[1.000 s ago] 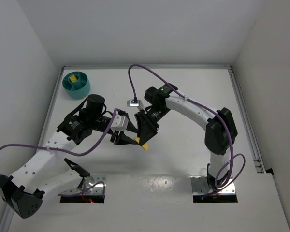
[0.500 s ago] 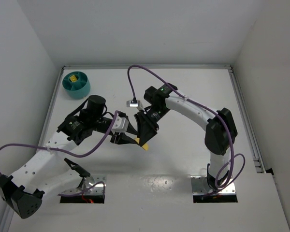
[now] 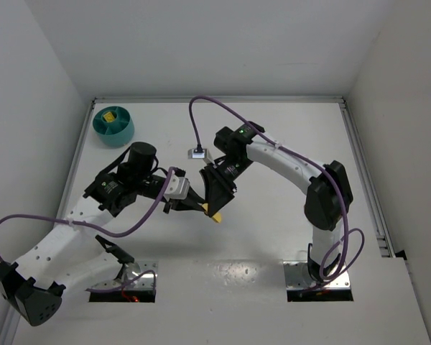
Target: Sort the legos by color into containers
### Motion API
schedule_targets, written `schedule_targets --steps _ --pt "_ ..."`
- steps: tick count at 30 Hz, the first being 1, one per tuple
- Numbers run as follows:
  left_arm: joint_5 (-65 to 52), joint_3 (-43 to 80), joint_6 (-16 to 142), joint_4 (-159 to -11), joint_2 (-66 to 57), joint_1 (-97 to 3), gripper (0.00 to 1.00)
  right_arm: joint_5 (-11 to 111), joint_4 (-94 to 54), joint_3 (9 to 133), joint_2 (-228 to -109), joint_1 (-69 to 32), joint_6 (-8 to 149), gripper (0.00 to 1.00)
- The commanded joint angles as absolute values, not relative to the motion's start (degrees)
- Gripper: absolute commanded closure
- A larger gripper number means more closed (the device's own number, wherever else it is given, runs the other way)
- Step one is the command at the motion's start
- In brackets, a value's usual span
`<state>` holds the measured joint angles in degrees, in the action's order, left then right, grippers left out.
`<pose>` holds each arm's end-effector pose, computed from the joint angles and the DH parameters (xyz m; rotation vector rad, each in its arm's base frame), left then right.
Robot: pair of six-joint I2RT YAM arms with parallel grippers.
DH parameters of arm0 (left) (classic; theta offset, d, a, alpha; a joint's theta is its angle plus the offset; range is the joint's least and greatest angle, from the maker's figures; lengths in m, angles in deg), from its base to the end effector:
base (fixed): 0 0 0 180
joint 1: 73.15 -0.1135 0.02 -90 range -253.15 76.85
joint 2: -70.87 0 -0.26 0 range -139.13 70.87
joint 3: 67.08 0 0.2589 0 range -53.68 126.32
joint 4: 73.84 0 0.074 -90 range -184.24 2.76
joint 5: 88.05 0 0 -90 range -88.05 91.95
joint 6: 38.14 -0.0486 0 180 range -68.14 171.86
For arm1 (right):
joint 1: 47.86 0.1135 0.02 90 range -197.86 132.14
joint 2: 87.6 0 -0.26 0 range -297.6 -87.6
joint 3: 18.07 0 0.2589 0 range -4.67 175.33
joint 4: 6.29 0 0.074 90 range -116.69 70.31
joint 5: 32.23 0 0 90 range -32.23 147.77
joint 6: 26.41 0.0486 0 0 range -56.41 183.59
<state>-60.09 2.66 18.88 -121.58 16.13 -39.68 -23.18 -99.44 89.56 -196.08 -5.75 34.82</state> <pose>0.1443 -0.1469 0.3405 1.5589 1.2445 -1.1441 0.2316 0.2740 0.2748 1.2473 -1.8679 -1.8937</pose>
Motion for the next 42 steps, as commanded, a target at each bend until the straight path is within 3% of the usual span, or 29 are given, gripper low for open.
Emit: schedule_targets --steps 1,3,14,20,23,24,31,37,42 --pt "-59.4 2.4 20.91 -121.16 15.67 -39.14 1.0 -25.46 -100.29 93.14 -194.74 -5.4 33.62 0.57" --pt "-58.79 2.4 21.44 -121.16 16.28 -39.14 1.0 -24.76 -100.29 93.76 -194.74 -5.93 33.62 0.44" --pt "-54.57 -0.77 20.83 -126.95 19.01 -39.14 1.0 -14.41 -93.98 93.95 -189.73 -12.78 36.5 0.36" --pt "-41.4 0.28 28.72 -130.65 22.87 -40.36 1.0 15.02 -71.92 82.35 -180.68 -21.31 58.4 0.37" --pt "-27.8 2.92 32.94 -130.65 23.5 -41.07 1.0 23.82 -69.97 78.39 -177.17 -24.56 59.82 0.37" --pt "-17.31 4.75 33.92 -130.65 23.5 -41.68 1.0 24.63 -69.97 78.38 -176.55 -25.61 59.82 0.37" --pt "5.18 15.21 27.69 -132.59 9.63 -50.02 1.0 26.13 -69.97 79.25 -176.54 -27.99 59.82 0.37" --pt "11.26 28.65 24.7 -127.93 -6.42 -63.45 1.0 23.76 -71.11 81.8 -179.27 -28.52 59.29 0.37" --pt "9.96 48.6 24.7 -132.24 -22.36 -73.4 1.0 22.53 -71.64 81.81 -179.79 -28.52 58.76 0.37"
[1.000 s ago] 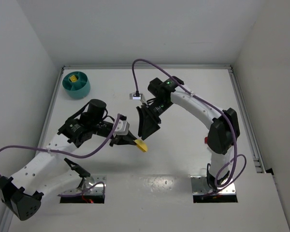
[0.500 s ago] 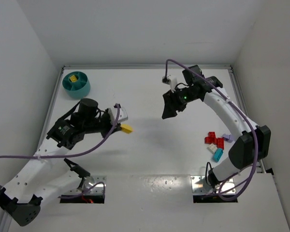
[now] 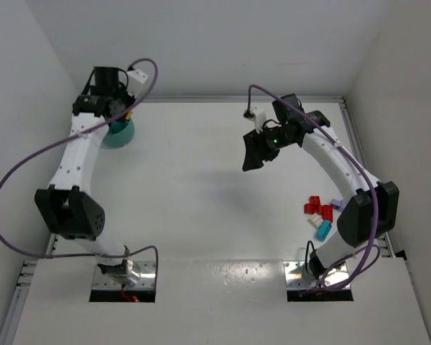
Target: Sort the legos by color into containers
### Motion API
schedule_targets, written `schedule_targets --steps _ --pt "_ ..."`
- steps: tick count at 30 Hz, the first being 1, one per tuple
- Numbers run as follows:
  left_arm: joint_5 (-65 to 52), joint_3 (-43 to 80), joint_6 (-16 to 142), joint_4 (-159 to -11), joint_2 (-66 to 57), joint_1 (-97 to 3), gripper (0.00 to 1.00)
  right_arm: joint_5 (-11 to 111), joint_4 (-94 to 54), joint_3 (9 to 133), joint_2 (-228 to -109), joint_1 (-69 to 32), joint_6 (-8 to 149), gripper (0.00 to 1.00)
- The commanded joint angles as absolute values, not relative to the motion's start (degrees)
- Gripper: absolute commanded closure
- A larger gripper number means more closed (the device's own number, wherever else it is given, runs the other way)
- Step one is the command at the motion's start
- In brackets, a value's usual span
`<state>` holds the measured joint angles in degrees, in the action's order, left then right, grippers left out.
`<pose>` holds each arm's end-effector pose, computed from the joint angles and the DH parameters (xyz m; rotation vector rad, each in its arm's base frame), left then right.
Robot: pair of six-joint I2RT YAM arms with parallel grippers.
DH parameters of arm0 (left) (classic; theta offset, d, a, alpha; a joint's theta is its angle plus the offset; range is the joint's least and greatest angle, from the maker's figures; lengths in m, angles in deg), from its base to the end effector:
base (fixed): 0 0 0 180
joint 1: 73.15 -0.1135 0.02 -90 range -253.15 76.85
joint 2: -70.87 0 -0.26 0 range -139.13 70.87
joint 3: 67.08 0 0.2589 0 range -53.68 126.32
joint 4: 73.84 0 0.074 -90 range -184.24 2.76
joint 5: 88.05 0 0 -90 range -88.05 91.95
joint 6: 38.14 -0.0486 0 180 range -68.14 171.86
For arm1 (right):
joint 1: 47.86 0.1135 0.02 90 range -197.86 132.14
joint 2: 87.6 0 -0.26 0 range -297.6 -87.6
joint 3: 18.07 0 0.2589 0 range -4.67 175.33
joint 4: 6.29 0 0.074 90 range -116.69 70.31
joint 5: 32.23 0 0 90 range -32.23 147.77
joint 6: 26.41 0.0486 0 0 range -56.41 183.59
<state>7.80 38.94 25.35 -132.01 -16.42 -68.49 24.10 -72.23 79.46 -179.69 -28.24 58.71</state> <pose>0.3466 -0.0233 0.3786 0.5581 2.2051 0.3176 0.3146 0.1407 0.2983 -0.7481 2.4771 0.8612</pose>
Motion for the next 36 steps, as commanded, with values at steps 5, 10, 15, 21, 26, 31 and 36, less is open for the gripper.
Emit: schedule_targets --steps 5,10,15,21,26,31,36 --pt "8.02 66.62 23.91 -140.49 -37.13 -81.14 1.0 21.39 -71.64 81.28 -179.79 -29.05 58.76 0.37" --pt "6.44 72.44 22.85 -142.52 -43.65 -83.17 1.0 20.69 -72.16 81.81 -180.84 -29.05 58.23 0.37" --pt "4.68 73.58 22.85 -142.52 -47.07 -84.75 1.0 20.15 -72.69 82.42 -181.38 -29.05 58.23 0.39" --pt "4.67 75.77 22.85 -142.52 -50.84 -84.75 1.0 20.15 -72.69 81.81 -181.38 -29.05 57.71 0.39" --pt "6.34 78.77 23.91 -143.13 -53.58 -84.75 1.0 20.15 -72.69 81.81 -181.38 -29.05 57.71 0.39" --pt "6.35 79.39 23.91 -143.13 -55.25 -84.75 1.0 20.15 -72.69 81.81 -181.38 -29.05 57.71 0.39" --pt "6.96 79.39 23.91 -142.08 -55.87 -84.75 1.0 20.15 -72.69 81.81 -181.38 -29.05 57.71 0.39"
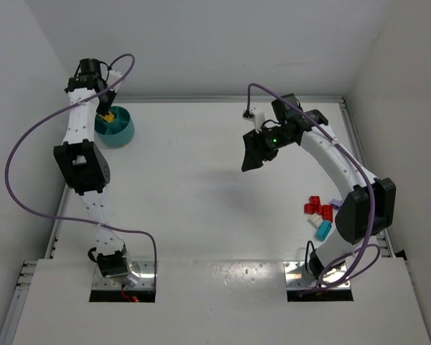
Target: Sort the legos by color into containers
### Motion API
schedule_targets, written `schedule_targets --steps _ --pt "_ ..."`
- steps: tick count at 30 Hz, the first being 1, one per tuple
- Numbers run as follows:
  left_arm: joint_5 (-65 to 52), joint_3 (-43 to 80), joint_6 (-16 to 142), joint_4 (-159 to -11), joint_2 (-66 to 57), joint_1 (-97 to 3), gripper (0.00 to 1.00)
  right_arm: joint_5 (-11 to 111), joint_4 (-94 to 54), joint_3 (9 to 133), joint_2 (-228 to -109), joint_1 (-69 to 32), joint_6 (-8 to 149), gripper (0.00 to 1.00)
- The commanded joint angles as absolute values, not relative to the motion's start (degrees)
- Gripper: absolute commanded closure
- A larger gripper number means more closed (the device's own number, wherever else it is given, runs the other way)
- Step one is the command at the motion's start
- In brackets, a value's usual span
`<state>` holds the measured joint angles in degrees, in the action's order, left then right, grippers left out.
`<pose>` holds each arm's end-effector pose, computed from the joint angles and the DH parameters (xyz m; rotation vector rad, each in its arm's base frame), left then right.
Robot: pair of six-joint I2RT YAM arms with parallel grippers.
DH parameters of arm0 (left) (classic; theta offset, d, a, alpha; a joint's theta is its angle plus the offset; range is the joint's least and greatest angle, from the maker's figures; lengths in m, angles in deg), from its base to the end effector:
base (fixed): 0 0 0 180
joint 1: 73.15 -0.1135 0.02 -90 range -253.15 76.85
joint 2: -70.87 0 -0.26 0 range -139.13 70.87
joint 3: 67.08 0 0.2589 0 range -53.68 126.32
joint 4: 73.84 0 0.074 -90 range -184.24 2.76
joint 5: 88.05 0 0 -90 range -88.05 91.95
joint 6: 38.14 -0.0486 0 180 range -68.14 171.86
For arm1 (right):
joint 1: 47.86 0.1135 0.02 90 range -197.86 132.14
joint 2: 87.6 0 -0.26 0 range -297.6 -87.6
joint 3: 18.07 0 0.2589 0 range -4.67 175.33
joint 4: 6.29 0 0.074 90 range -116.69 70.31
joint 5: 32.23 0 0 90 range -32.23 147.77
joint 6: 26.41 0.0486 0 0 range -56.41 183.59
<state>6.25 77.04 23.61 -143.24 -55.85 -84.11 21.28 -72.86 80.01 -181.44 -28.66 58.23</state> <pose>0.4881 0.0982 0.3028 0.3459 2.4912 0.3795 0.3192 0.1418 0.2919 -0.7573 2.4893 0.9256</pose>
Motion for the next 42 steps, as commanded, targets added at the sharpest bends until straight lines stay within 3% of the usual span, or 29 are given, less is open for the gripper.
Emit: schedule_targets --steps 1,8,10,11,16,17,22,23,24,25,33,34,35,36,38,42 --pt "6.96 79.39 24.43 -142.08 -56.39 -84.75 1.0 20.15 -72.69 81.81 -181.38 -29.05 57.71 0.39" --pt "8.1 79.92 24.43 -141.55 -58.15 -84.75 1.0 20.15 -72.69 81.28 -181.38 -29.05 57.71 0.39" --pt "8.1 79.92 23.91 -141.55 -58.15 -84.75 0.96 20.15 -72.69 81.28 -181.38 -29.05 57.71 0.39" --pt "7.58 79.92 23.91 -141.55 -58.15 -84.75 0.81 20.15 -72.69 81.28 -181.38 -29.05 57.71 0.39" --pt "6.53 79.92 23.91 -141.55 -58.15 -84.75 0.44 20.15 -72.69 81.28 -181.38 -29.05 57.18 0.39" --pt "5.91 79.92 23.91 -141.55 -57.63 -84.75 0.31 20.76 -72.69 81.28 -181.38 -29.05 57.18 0.39" --pt "1.26 81.67 25.4 -141.02 -53.68 -84.75 0.25 24.89 -71.91 80.58 -178.48 -29.05 57.18 0.39" --pt "-0.14 81.67 25.92 -140.42 -52.54 -84.75 0.21 27.68 -70.85 79.71 -176.56 -29.05 57.18 0.39" --pt "-3.38 81.67 26.45 -140.41 -51.14 -84.75 0.04 29.28 -70.32 78.74 -175.41 -29.05 57.7 0.39" --pt "-4.37 81.06 27.15 -139.63 -48.16 -84.75 0.0 31.03 -69.79 78.12 -174.18 -29.05 57.71 0.39" --pt "-16.49 71.14 36.74 -138.91 -32.26 -84.15 0.0 49.67 -71.01 68.29 -165.3 -29.58 50.24 0.35" --pt "-18.33 66.6 37.44 -138.92 -30.4 -83.36 0.0 52.38 -71.02 65.32 -164.07 -30.1 48.67 0.29" --pt "-19.13 63.86 37.96 -138.92 -28.38 -83.35 0.0 53.28 -71.02 63.63 -161.45 -30.8 47.61 0.02" --pt "-20.71 61.13 37.97 -138.92 -26.44 -82.83 0.0 54.42 -70.5 62.14 -160.47 -30.81 46.82 0.0" --pt "-27.38 53.25 37.36 -138.92 -20.64 -82.82 0.0 58.28 -70.49 58.44 -158.62 -32.2 45.59 0.0" --pt "-33.91 44.6 37.17 -138.92 -13.51 -80.98 0.0 60.49 -68.74 52.03 -153.79 -36.16 40.4 0.13"
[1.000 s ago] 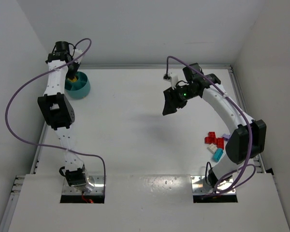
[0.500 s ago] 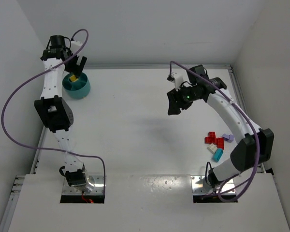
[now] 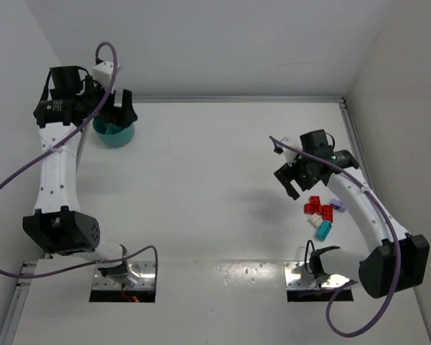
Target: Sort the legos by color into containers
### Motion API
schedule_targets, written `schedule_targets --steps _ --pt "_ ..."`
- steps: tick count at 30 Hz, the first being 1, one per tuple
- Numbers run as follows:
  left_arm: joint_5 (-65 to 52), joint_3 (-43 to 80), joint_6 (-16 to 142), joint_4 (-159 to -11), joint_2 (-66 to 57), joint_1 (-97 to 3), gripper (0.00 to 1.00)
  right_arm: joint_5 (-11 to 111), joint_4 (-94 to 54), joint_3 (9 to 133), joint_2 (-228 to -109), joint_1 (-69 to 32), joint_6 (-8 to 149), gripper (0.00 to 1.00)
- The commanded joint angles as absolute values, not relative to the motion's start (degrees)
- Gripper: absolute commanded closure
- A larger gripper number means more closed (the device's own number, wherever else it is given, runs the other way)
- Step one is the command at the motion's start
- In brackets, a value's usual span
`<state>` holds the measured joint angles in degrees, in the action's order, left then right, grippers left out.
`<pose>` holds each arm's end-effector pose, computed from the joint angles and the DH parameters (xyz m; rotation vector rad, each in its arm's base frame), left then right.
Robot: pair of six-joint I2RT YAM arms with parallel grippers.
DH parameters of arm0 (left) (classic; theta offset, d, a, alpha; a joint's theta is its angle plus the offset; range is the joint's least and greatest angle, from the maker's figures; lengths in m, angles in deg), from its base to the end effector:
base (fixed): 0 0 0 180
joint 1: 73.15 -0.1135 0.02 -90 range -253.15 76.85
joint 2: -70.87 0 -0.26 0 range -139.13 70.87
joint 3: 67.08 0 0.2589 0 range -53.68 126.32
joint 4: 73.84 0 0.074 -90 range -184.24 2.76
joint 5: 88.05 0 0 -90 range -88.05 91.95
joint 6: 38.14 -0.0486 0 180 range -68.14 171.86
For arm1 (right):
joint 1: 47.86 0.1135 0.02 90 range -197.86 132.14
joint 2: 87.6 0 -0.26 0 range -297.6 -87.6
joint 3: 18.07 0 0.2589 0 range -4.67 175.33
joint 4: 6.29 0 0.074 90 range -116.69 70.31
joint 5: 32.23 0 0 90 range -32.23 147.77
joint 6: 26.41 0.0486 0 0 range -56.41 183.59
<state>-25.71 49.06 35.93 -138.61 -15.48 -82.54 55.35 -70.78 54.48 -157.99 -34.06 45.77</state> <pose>0.3234 0.0306 0.4345 0.3881 2.0786 -0.2644 0.2407 0.0612 0.2596 -0.7373 2.5531 0.0331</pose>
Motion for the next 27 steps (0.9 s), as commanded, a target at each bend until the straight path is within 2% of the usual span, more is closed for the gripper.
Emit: schedule_targets --steps 1,4,5,10,16,21,27 --pt "-33.91 43.8 37.79 -138.92 -12.81 -79.32 0.0 60.49 -68.73 50.45 -151.6 -37.73 39.09 0.16" --pt "-33.38 40.46 38.5 -138.92 -10.09 -75.37 0.0 56.64 -72.33 51.22 -152.8 -40.99 32.86 0.31" --pt "-33.38 37.93 38.5 -137.87 -8.34 -74.13 0.0 54.54 -74.25 51.75 -153.77 -41.87 31.61 0.39" --pt "-30.65 27.55 39.9 -130.75 -1.65 -69.29 0.0 51.53 -76.02 52.28 -158.17 -46.09 21.95 0.47" --pt "-31.8 18.75 39.9 -125.83 1.17 -68.76 0.0 48.63 -81.03 55.0 -164.76 -48.3 7.1 0.56" --pt "-33.73 15.76 39.29 -123.37 1.7 -68.76 0.0 51.79 -79.29 58.33 -173.19 -49.35 7.94 0.58" --pt "-34.43 14.0 41.3 -121.16 1.7 -68.76 0.0 53.21 -81.47 67.56 -186.54 -51.37 22.52 0.48"
